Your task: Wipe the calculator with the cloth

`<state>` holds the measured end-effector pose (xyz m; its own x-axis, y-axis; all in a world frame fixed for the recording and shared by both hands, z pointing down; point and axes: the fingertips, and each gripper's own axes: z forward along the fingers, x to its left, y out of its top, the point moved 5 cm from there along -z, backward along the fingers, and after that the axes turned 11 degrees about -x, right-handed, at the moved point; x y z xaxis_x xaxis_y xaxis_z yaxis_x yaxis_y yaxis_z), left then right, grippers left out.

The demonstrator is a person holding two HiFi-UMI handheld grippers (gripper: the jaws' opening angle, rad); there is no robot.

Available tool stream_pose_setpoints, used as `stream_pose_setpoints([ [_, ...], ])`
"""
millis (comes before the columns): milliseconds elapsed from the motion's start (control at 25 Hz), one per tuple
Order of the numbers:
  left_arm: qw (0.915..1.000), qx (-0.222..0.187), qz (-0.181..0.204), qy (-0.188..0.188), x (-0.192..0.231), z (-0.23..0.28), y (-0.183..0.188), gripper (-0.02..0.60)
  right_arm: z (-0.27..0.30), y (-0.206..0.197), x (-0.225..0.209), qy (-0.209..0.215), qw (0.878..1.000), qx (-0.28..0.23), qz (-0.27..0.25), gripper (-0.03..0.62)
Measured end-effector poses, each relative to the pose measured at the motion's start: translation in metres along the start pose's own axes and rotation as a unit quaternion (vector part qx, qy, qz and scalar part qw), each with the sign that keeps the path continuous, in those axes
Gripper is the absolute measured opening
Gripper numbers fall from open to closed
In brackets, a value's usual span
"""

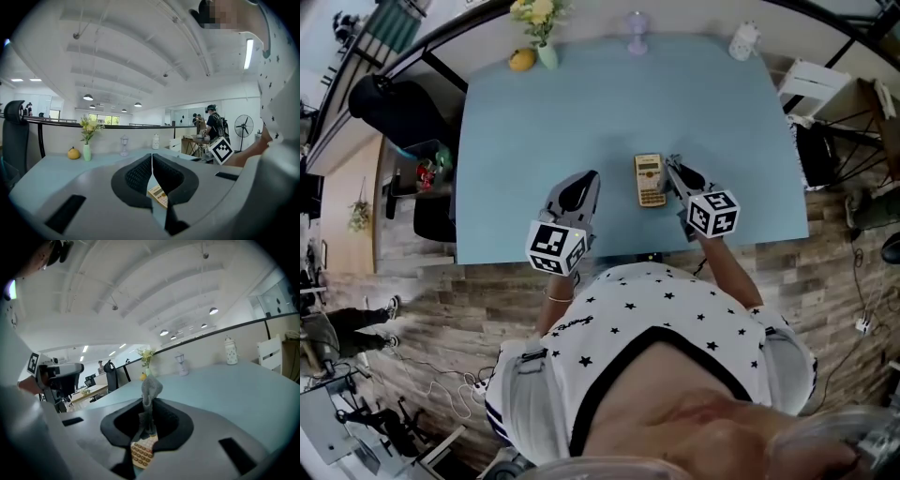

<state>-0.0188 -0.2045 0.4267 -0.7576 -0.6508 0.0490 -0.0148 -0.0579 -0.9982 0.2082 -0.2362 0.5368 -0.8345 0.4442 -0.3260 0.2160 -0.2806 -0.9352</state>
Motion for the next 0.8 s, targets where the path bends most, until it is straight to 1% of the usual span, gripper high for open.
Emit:
stream_pose_setpoints([
  [200, 1.0, -0.002, 0.003, 0.005, 0.004, 0.0, 0.001, 0.031, -0.004, 0.028, 0.015, 0.019, 0.999, -0.045, -0.022, 0.051],
  [400, 0.9999, -0.002, 0.006, 0.012, 0.008, -0.004, 0.001, 0.031, -0.005, 0.035, 0.025, 0.025, 0.997, -0.068, -0.035, 0.048],
  [600, 1.0, 0.003, 0.004, 0.006, 0.005, -0.003, -0.002, 0.031, -0.006, 0.035, 0.033, 0.037, 0.996, -0.072, -0.042, 0.044],
  [800, 1.0, 0.004, 0.005, 0.006, 0.002, -0.005, -0.002, 0.031, -0.011, 0.035, 0.031, 0.028, 0.996, -0.075, -0.034, 0.044],
])
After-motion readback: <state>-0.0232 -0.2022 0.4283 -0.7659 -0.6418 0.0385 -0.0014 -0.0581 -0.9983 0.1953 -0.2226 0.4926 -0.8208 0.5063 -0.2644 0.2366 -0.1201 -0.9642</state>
